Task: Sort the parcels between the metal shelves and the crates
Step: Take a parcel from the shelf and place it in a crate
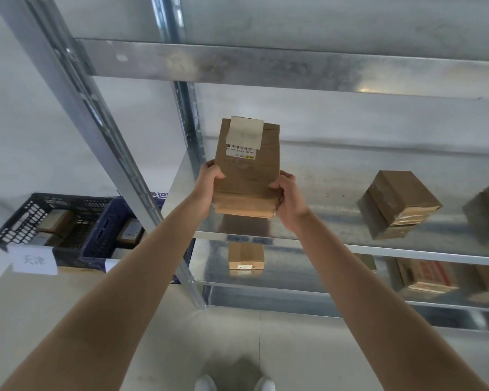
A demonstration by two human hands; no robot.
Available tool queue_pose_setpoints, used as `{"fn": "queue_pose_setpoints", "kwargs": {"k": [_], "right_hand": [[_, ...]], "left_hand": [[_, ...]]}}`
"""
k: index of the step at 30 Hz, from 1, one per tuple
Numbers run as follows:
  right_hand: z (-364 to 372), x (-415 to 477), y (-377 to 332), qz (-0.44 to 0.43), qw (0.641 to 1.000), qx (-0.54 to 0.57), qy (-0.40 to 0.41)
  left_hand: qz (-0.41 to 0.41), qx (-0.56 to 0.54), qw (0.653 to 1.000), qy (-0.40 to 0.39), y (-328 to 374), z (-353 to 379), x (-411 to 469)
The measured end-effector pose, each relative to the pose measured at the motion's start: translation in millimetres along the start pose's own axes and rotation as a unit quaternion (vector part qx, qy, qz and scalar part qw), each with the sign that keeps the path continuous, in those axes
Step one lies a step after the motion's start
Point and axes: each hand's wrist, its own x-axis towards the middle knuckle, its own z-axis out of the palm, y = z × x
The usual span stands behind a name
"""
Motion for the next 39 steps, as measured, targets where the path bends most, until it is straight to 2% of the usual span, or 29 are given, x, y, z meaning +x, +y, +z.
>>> {"fn": "queue_pose_setpoints", "kwargs": {"k": [4, 8, 13, 18, 23, 31, 39], "right_hand": [[-4.1, 1.3, 3.4, 0.019, 1.000, 0.011, 0.014], [-3.3, -1.6, 9.4, 0.036, 0.999, -0.039, 0.004], [-7.5, 1.5, 34.8, 0.019, 0.996, -0.089, -0.014], [-2.3, -26.6, 39.7, 0.002, 0.996, -0.055, -0.066], [5.1, -49.0, 60.4, 0.023, 0.994, -0.076, -0.080], [37.1, -104.1, 123.3, 0.056, 0.994, -0.068, -0.059], [108.2, -176.3, 179.1, 0.084, 0.989, -0.091, -0.085]], "left_hand": [[-0.022, 0.024, 0.999, -0.023, -5.4, 0.6, -3.3], [-0.011, 0.050, 0.998, -0.043, -14.7, 5.0, -8.7], [-0.011, 0.043, 0.999, -0.020, -27.9, 0.6, -24.2], [-0.003, 0.034, 0.999, -0.007, -46.7, -11.3, -40.3], [-0.036, 0.027, 0.999, 0.008, -67.8, -31.5, -58.5], [-0.058, 0.015, 0.998, 0.010, -108.1, -89.2, -115.0], [-0.077, -0.011, 0.997, 0.021, -134.9, -189.2, -182.1]]}}
